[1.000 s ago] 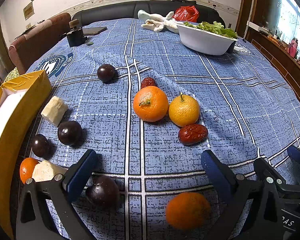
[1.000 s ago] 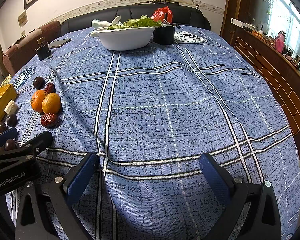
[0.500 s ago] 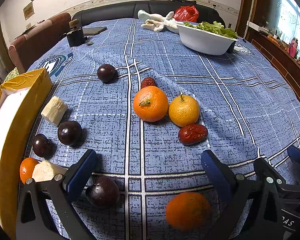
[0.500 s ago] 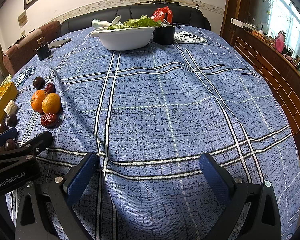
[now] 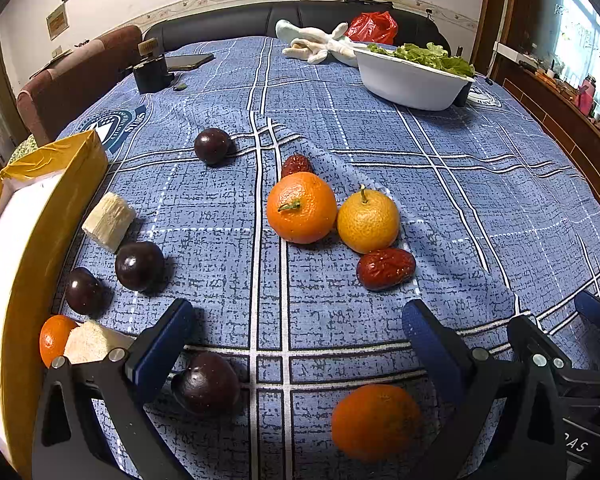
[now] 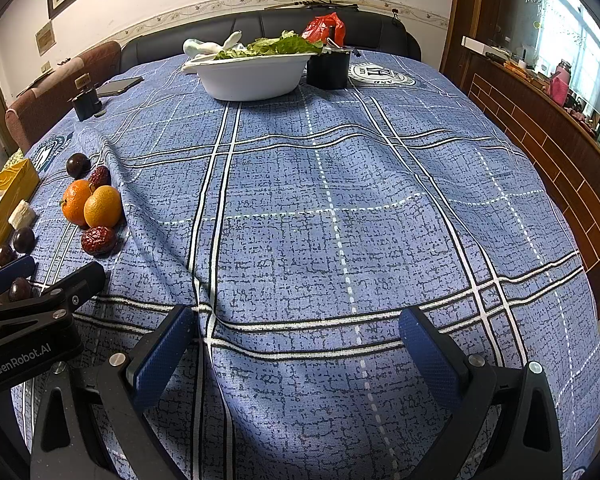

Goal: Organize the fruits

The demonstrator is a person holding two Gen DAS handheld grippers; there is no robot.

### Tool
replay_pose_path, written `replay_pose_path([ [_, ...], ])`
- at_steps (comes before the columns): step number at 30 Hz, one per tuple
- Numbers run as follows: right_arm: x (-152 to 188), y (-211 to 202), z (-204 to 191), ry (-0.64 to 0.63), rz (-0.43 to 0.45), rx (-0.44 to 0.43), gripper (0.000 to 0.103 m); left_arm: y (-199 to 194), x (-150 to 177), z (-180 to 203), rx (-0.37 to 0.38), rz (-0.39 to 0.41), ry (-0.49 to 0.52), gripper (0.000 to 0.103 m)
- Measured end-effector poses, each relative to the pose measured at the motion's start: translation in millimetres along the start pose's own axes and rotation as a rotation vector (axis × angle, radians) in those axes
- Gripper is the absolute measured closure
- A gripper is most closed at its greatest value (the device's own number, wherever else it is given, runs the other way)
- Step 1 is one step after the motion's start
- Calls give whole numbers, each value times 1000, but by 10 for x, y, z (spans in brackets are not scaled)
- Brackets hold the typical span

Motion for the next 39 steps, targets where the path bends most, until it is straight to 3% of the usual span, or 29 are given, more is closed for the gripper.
replay_pose_path([
  [16, 0, 3, 0, 0, 0, 0, 0, 0, 0, 0, 0, -1, 0, 0],
  [25, -4, 3, 2, 1, 0, -1, 0, 7, -33, 26, 14, -48, 33, 0],
  [27, -3, 1, 0, 0, 0, -1, 0, -11, -16, 39, 38, -53, 56, 0],
  [30, -1, -2, 1, 2, 1, -4, 0, -133, 20, -18, 115, -43, 31, 10],
  [32, -5, -15, -4, 1, 0, -3, 0, -296, 12, -111, 187, -20, -18, 17],
  [34, -3, -15, -5, 0, 0, -3, 0, -563, -22, -252, 230, 49, -43, 17],
  [39, -10, -8, -5, -9, -13, -10, 0, -1315, -67, -946, 149, 294, -114, 16],
])
Point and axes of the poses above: each gripper's, at about its wrist camera, not at the fingertips, and y roughly the way its jaws point, z to its right, x to its underside, the point moved 5 cm from there along y, roughly the way its jaws point, and after that the axes turned 10 degrees about -x, right-handed, at the moved point
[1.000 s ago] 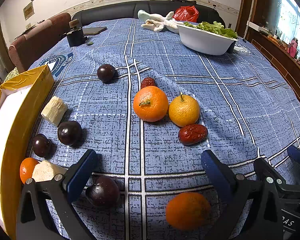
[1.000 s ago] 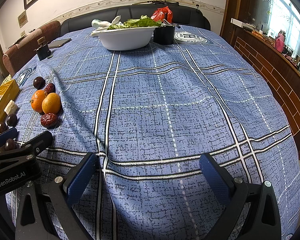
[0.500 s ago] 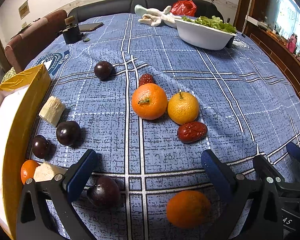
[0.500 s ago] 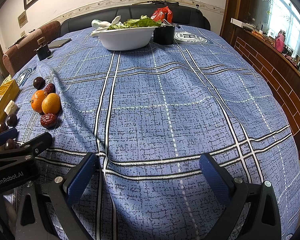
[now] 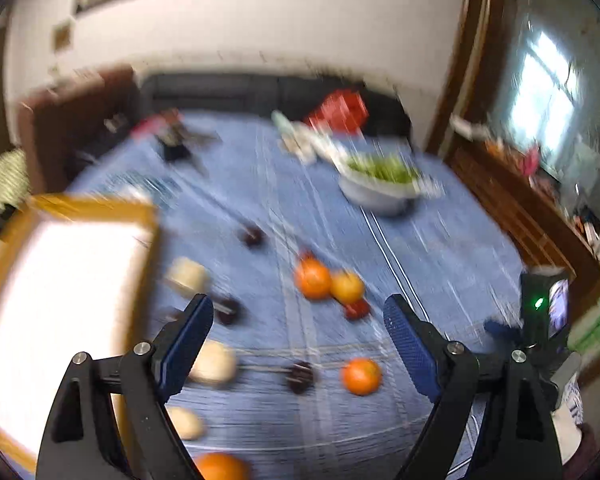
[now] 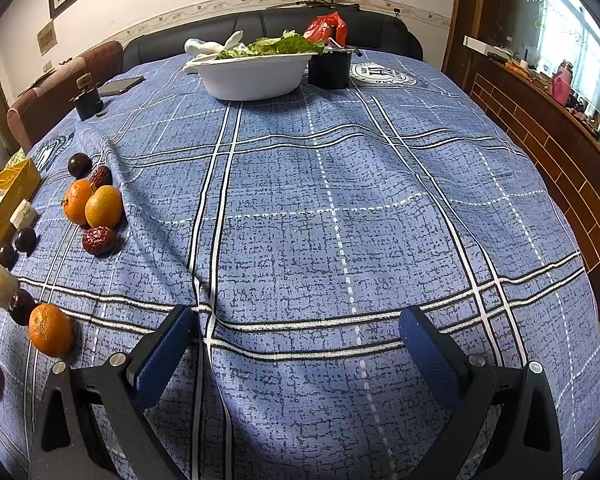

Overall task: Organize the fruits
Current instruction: 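Lower the left tool and close its fingers on the tangerine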

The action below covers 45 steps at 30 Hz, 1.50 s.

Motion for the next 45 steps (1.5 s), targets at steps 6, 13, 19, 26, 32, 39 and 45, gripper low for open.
replay_pose_path([
  [6, 11, 21, -22, -13, -59, -9, 0, -448, -105, -751, -135, 107, -56, 2],
  [13, 49, -241, -229, -38, -7, -60, 23, -478, 284, -995, -43, 40, -102, 2],
  [19, 91, -442, -990, -200, 32, -285, 24, -344, 647, -590, 91, -59, 29, 29],
  [26, 131, -176, -1376, -259, -21, -348, 39, -28, 985, -271, 110, -203, 148, 49],
  [32, 126, 14, -1412, -252, -55, -350, 39, 120, 1099, -252, 47, -229, 209, 49],
  [39, 159, 66, -1405, -265, -54, -318, 56, 121, 1116, -160, -48, -188, 305, 71],
  [45, 247, -31, -1416, -270, -48, -319, 66, 50, 1112, -181, 7, -172, 280, 71],
])
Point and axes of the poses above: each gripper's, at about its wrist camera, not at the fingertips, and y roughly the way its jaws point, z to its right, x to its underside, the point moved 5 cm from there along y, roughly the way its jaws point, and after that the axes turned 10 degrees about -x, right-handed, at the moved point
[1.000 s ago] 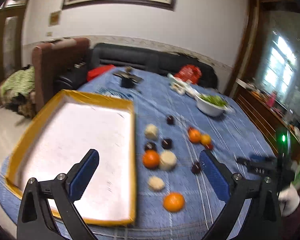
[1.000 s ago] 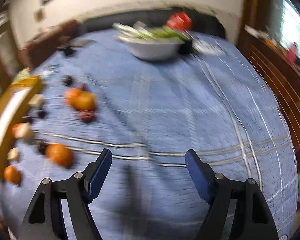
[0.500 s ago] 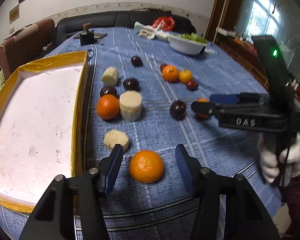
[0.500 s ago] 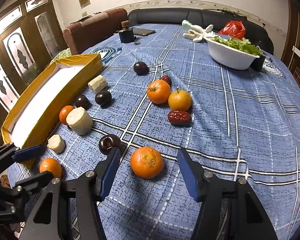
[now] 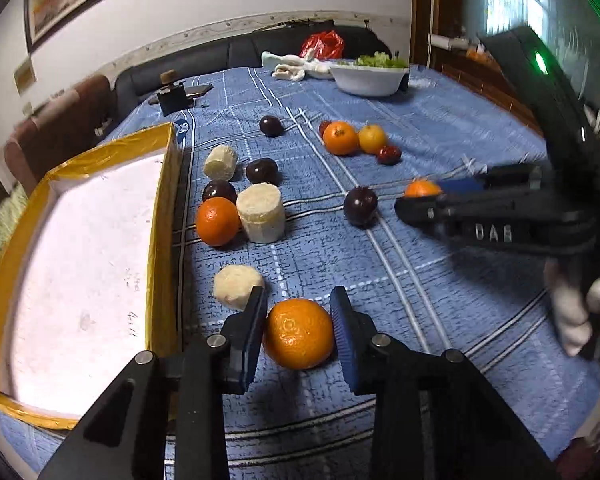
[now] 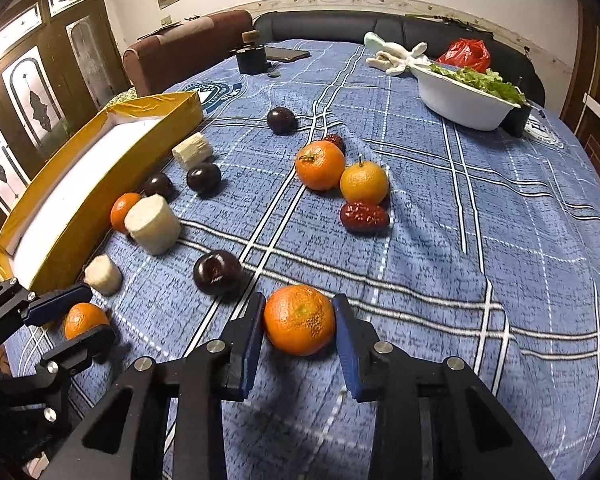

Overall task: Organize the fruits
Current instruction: 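Lower the left tool and close its fingers on the tangerine, then carry the tangerine in the left tool into the white tray and release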

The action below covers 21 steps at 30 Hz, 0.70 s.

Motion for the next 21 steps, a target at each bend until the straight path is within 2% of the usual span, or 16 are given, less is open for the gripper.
replay_pose_path([
  [3, 33, -114, -42, 5, 21, -10, 66, -140, -52, -150, 56, 38, -65, 71],
  [8, -41, -378, -215, -11, 80, -43, 66, -324, -164, -577, 64, 70, -203, 71],
  [13, -236, -508, -611, -59, 108, -147, 66, -442, -188, -1196, -66, 95, -316, 71],
  [21, -475, -88, -1679, -158, 23, -354, 65, -257, 86, -2119, -251, 13, -476, 71],
])
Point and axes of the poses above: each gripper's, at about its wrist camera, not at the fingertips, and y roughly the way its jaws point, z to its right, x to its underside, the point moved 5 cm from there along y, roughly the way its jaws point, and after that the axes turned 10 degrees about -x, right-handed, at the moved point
